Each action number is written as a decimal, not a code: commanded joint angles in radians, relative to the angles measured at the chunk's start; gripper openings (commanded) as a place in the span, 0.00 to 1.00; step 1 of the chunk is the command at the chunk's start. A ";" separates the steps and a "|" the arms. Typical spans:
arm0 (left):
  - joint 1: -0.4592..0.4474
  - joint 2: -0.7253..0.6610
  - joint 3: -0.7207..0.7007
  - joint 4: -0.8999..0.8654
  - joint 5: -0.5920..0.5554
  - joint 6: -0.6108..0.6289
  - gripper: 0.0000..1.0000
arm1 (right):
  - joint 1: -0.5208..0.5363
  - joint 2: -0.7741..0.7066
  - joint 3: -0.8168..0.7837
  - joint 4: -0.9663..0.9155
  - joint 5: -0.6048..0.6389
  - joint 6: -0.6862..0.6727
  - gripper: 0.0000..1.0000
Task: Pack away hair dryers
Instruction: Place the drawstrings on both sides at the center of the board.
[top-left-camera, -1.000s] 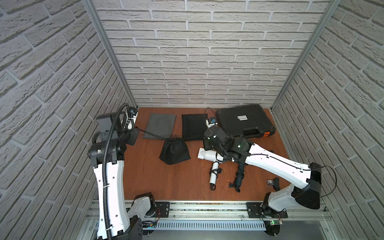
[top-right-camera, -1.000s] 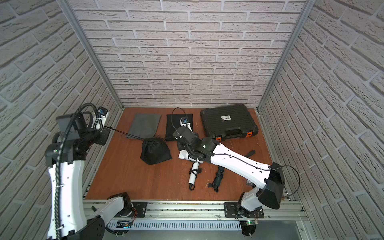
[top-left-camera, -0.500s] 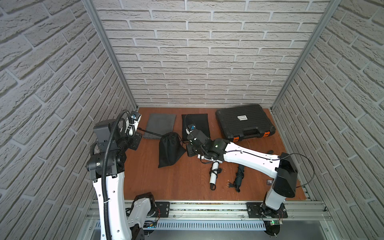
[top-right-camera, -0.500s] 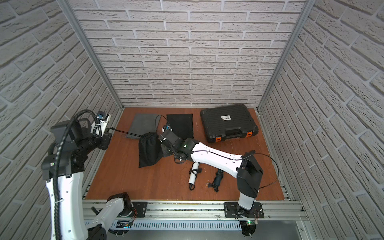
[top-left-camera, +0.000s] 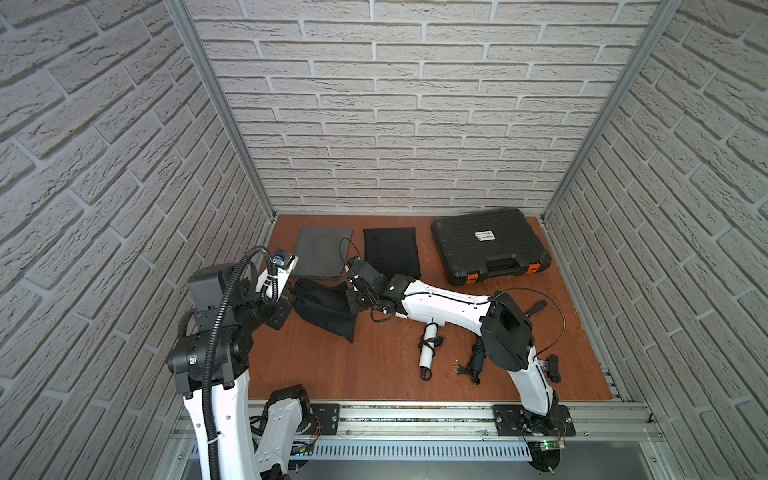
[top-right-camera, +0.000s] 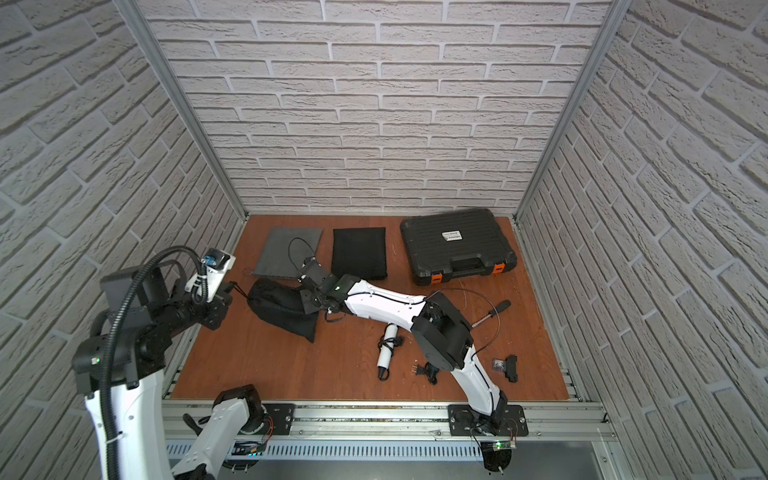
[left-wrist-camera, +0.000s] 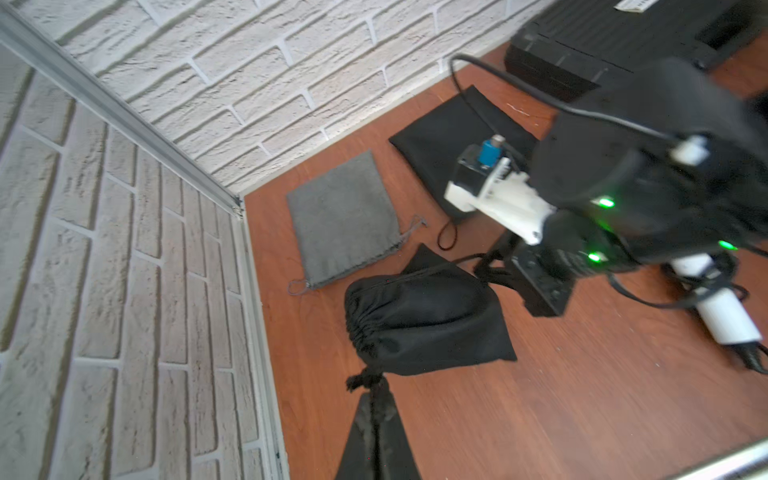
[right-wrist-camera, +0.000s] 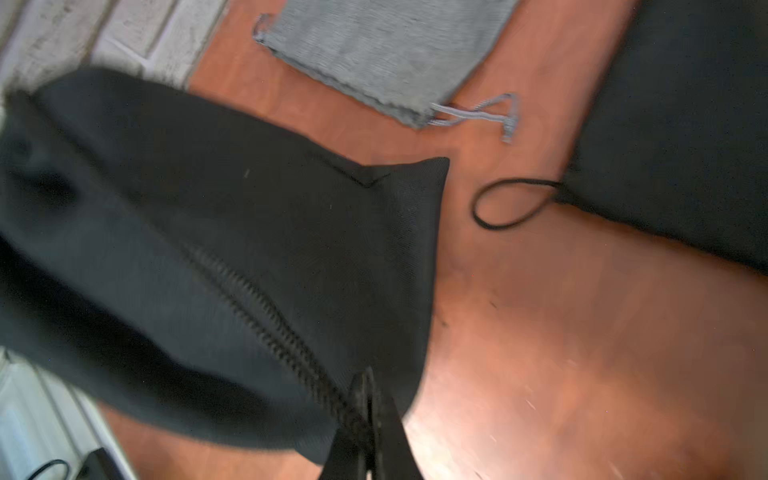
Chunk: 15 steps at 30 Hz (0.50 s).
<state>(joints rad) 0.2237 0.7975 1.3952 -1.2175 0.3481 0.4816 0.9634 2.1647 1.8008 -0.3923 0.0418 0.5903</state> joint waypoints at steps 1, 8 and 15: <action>-0.005 -0.009 -0.024 -0.097 0.061 0.064 0.00 | -0.011 0.046 0.087 0.070 -0.104 0.001 0.03; -0.005 -0.001 -0.158 0.029 -0.153 0.049 0.00 | -0.011 0.108 0.160 0.080 -0.143 0.018 0.03; -0.003 0.080 -0.220 0.195 -0.374 0.026 0.00 | -0.008 0.107 0.145 0.076 -0.158 0.024 0.03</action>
<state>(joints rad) 0.2214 0.8562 1.1866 -1.1660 0.1059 0.5205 0.9554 2.2807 1.9354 -0.3470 -0.1013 0.6071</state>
